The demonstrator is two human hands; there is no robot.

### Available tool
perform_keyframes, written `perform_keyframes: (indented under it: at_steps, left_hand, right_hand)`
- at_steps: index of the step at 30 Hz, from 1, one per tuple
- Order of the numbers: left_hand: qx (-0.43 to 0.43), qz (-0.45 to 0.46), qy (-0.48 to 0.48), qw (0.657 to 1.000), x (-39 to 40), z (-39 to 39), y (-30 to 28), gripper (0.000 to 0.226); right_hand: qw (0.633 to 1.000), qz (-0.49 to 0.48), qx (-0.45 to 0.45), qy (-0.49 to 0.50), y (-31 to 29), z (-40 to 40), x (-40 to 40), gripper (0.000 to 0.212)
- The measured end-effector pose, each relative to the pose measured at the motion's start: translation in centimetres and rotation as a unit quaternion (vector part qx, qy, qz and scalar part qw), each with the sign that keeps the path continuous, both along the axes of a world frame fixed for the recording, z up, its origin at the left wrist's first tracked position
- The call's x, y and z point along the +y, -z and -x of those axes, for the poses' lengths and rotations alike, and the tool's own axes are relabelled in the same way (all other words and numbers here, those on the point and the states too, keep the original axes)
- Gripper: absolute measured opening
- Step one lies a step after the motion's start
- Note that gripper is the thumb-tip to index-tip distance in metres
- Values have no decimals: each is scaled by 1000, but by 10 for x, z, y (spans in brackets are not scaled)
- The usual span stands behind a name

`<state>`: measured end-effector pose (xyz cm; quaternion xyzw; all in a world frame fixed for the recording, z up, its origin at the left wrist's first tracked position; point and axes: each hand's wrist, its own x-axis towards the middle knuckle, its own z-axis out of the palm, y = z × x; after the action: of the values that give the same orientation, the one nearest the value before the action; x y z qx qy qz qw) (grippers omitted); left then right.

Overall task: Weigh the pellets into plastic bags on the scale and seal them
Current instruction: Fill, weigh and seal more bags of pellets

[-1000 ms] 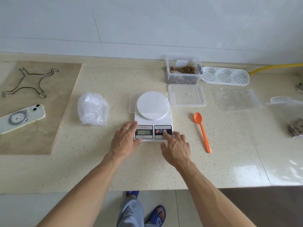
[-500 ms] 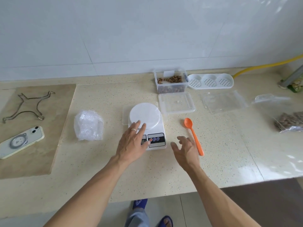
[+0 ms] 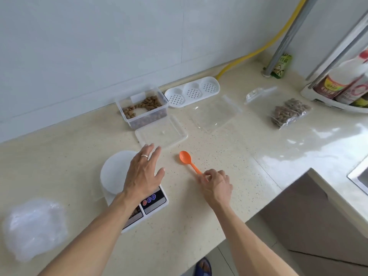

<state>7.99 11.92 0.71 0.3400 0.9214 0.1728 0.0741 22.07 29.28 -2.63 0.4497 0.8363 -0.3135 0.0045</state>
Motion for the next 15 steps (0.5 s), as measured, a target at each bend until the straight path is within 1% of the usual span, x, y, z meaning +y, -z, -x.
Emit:
perform_keyframes:
  at_steps: [3, 5, 7, 9, 10, 13, 15]
  left_hand:
    - [-2, 5, -6, 1000, -8, 20, 0, 65]
    - [-2, 4, -16, 1000, -15, 30, 0, 64]
    - [-4, 2, -29, 1000, -23, 41, -1, 63]
    - [-3, -2, -46, 999, -31, 50, -3, 62]
    - [-1, -6, -56, 998, -35, 54, -4, 61]
    - [-1, -11, -81, 997, -46, 61, -7, 61]
    - [-3, -12, -96, 995, -54, 63, -9, 62]
  right_hand:
    - [999, -22, -22, -11, 3, 20, -8, 28]
    - [999, -8, -32, -27, 4, 33, -9, 22]
    - [997, 73, 6, -20, -2, 50, -10, 13]
    - [981, 178, 81, -3, -14, 67, -14, 9]
    - [971, 213, 109, -5, -20, 75, -17, 10]
    - [960, 244, 136, -27, -32, 101, -26, 14]
    - [960, 245, 133, -36, -37, 118, -32, 23]
